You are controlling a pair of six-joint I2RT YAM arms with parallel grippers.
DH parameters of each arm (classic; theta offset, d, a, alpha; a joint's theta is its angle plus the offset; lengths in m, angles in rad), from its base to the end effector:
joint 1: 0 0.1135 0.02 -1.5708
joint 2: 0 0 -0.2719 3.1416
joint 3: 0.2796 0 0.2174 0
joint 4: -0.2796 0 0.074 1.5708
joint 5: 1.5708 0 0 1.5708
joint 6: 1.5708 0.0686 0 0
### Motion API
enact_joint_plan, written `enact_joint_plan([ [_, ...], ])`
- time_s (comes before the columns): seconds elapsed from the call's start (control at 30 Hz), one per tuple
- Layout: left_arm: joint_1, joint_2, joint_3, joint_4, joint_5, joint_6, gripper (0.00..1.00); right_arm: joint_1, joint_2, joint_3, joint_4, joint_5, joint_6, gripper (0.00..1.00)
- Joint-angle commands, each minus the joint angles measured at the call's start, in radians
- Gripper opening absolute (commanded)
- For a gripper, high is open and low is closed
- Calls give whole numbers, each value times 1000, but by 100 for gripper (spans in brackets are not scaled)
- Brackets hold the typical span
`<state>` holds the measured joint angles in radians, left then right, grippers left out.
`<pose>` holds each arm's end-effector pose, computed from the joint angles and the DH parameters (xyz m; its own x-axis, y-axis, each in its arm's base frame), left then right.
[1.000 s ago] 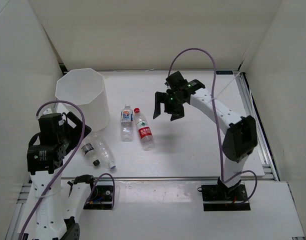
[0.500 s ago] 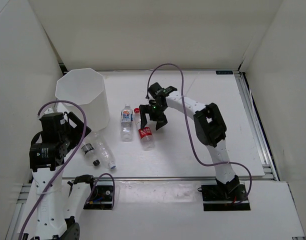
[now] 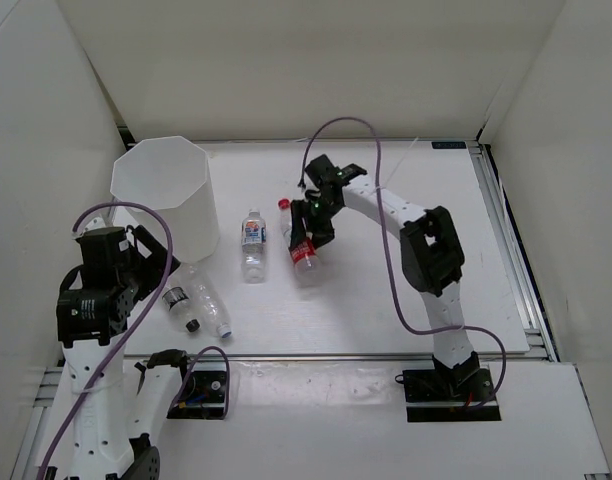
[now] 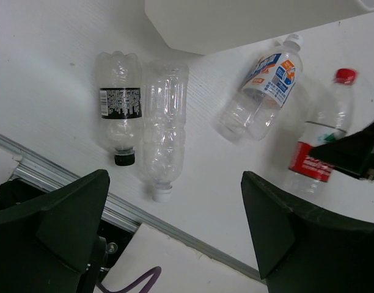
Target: Put the plastic bottles in the bin
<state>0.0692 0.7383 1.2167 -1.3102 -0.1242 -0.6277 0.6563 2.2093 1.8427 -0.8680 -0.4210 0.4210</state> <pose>0.0717 0.0135 0.3409 -0.5076 -0.6193 -0.5989 -0.5559 0.7665 -0.3214 0.3344 0.2929 0.1840 -0.9538 -0.2638 -0.1434 -0.3001 0.8203 0.4869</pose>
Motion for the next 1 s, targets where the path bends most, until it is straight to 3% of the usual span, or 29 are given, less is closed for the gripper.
enact_joint_plan([
  [0.0,-3,-10,43,6,-18,13,100,-3,-242,139,35,11,45,48],
  [0.17,-3,-54,18,20,-28,2,100,-3,-209,407,223,-13,136,43],
  [0.33,-3,-42,29,20,-28,52,100,8,-96,483,562,-137,306,40],
  [0.5,-3,76,147,-20,-112,149,100,97,15,659,788,-14,285,38],
  [0.7,-32,154,210,-41,-134,200,100,190,52,659,926,105,188,35],
  [0.97,-170,211,276,-72,-227,230,100,269,90,690,1038,229,65,41],
])
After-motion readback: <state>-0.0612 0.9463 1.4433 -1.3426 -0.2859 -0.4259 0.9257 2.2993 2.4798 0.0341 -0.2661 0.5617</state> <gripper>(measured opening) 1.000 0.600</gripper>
